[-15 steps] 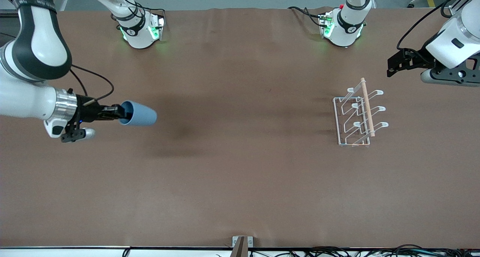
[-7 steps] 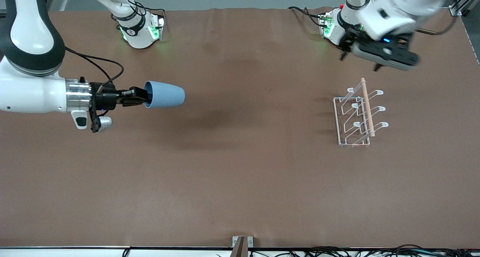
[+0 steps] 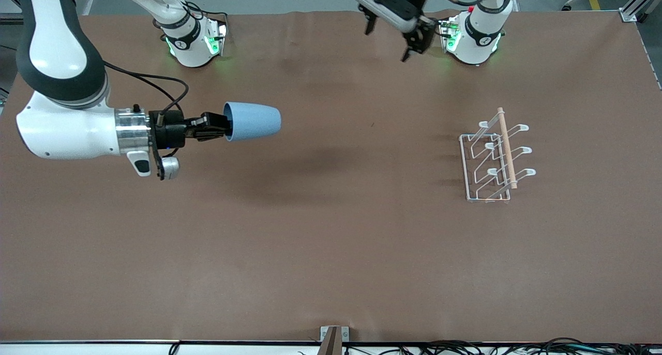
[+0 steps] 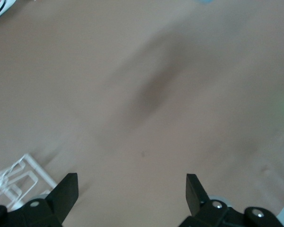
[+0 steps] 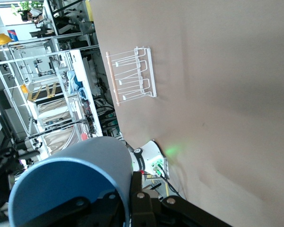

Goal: Hang cup on cup holder
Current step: 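Lift the blue cup with the right gripper while the left gripper approaches, then grasp the cup's base with the left gripper beside the right gripper, then open the right gripper and release the cup to the left gripper, then carry the cup with the left gripper over the wire rack, then lower the cup onto a rack hook with the left gripper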

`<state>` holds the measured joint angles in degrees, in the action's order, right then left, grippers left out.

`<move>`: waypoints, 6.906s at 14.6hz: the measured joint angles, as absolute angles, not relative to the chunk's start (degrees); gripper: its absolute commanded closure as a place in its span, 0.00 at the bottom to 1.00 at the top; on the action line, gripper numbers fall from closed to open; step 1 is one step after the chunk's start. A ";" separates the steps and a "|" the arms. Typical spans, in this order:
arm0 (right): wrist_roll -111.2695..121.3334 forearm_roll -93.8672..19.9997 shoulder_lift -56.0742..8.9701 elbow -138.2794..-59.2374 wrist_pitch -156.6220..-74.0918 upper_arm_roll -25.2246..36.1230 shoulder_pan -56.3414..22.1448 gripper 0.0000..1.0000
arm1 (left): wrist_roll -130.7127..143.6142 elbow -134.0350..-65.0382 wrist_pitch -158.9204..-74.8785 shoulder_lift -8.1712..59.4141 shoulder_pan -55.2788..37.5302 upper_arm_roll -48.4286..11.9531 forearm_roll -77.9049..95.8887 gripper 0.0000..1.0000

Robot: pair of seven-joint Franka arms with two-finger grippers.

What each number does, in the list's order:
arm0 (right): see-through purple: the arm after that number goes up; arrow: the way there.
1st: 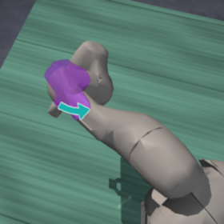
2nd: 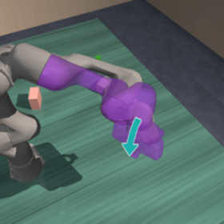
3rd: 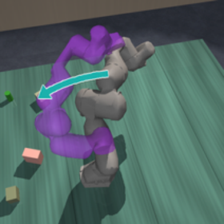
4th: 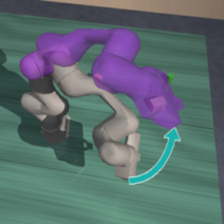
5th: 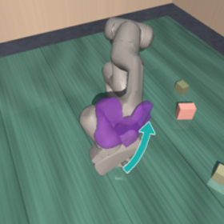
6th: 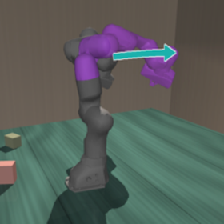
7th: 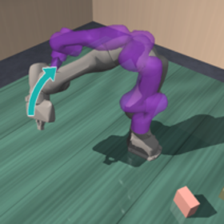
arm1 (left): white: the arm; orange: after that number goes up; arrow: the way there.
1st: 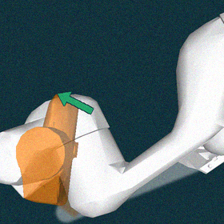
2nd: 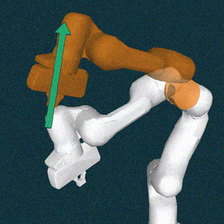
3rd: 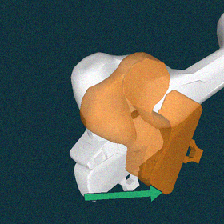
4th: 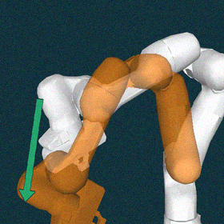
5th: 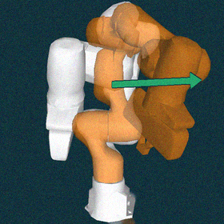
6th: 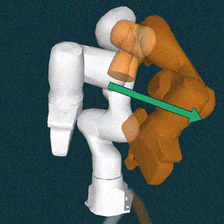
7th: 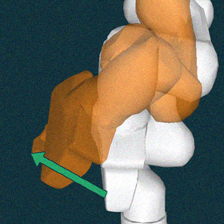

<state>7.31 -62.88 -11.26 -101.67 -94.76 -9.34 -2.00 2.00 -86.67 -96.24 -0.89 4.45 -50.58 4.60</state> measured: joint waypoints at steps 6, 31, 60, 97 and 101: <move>7.32 -63.73 -11.26 -101.59 -93.35 -9.37 -4.01 1.00 | 1.16 -85.59 -110.89 6.67 0.44 -52.58 4.60 0.00; 6.76 -66.26 -11.33 -101.46 -85.99 -9.19 -5.48 0.93 | -1.19 -84.07 -133.27 25.74 -9.80 -52.60 -11.81 0.44; 3.55 -7.27 -7.09 -83.71 -87.56 -7.09 5.22 0.00 | -20.29 -102.57 -60.43 27.12 2.98 -52.05 -60.38 0.67; 1.36 -4.00 1.57 -88.35 -85.25 -8.52 5.09 0.01 | 2.36 -86.73 -64.28 42.13 6.43 -48.17 -61.58 0.00; -0.21 -4.00 1.63 -88.32 -85.58 -8.48 5.09 0.01 | 6.14 -74.22 -66.22 40.40 6.92 -49.86 -51.78 0.00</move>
<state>-0.21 -4.00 1.63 -88.32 -85.58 -8.48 5.09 6.14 -74.22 -66.22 40.40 6.92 -49.86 -51.78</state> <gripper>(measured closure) 0.009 0.000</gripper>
